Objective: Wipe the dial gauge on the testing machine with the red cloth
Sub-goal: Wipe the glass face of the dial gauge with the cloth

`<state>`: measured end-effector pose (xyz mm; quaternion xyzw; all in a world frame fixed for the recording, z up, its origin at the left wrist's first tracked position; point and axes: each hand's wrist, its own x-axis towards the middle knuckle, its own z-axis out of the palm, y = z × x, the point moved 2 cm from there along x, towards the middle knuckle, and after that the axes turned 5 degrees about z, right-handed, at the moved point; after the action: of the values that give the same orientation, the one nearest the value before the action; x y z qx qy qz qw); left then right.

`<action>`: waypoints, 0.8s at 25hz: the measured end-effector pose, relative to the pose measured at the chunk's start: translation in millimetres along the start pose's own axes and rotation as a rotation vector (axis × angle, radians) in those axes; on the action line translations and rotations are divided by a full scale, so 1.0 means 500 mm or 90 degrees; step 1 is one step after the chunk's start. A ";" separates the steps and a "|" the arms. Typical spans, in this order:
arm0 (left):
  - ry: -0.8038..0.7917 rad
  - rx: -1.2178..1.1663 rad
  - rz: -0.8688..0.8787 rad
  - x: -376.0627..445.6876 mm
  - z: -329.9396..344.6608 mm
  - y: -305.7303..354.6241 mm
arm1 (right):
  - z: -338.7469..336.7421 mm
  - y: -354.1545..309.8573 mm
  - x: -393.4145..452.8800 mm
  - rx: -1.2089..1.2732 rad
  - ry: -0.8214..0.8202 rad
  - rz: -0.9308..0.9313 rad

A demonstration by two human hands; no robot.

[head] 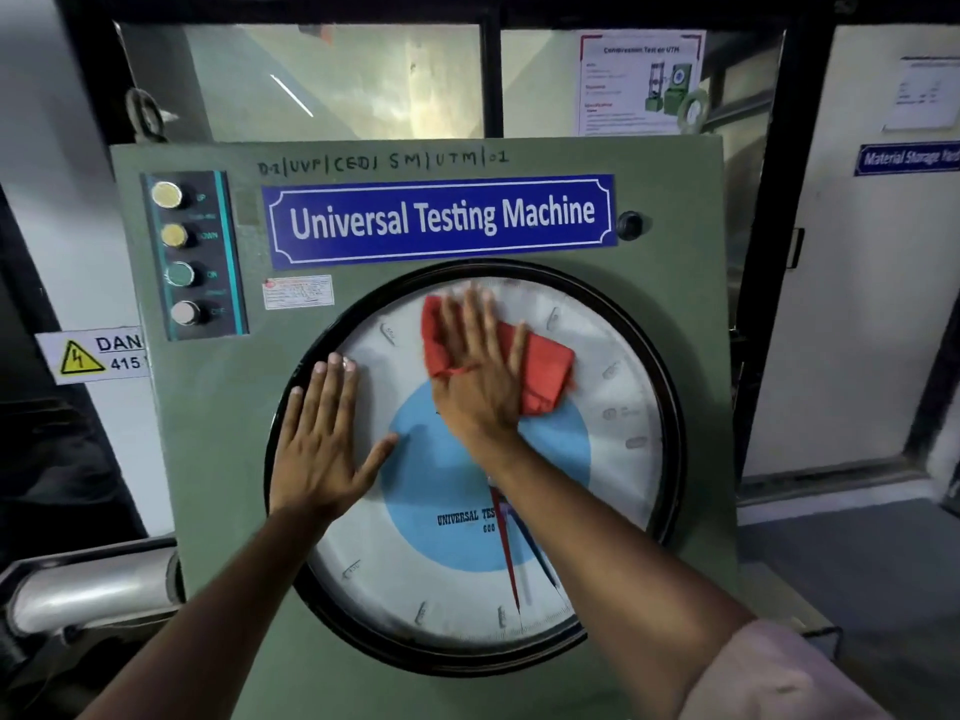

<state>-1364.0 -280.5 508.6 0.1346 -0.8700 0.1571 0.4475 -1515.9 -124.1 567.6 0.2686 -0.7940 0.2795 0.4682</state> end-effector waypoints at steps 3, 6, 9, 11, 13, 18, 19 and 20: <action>0.004 -0.004 0.001 -0.002 0.002 0.001 | 0.001 -0.002 -0.010 -0.024 -0.052 -0.164; 0.003 0.001 0.001 -0.002 -0.001 -0.001 | -0.010 0.051 0.023 -0.051 -0.012 -0.015; -0.015 0.005 0.003 0.000 -0.003 -0.004 | -0.016 0.066 0.048 -0.035 0.051 0.187; -0.019 0.007 -0.003 0.000 -0.004 -0.003 | -0.005 0.037 0.026 -0.039 0.026 0.080; -0.015 0.010 -0.007 0.000 -0.006 -0.003 | 0.004 0.016 -0.007 -0.043 -0.034 -0.120; -0.020 -0.006 0.015 0.006 -0.026 -0.006 | -0.020 0.119 0.024 -0.105 -0.019 -0.101; -0.016 -0.003 0.017 0.013 -0.035 -0.006 | -0.027 0.139 0.033 -0.102 0.001 -0.017; -0.008 0.001 0.012 0.024 -0.045 -0.007 | -0.031 0.150 0.039 -0.093 0.021 0.049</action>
<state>-1352.8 -275.8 531.2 0.1275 -0.8740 0.1611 0.4403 -1566.4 -64.1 576.7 0.1986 -0.8140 0.2433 0.4886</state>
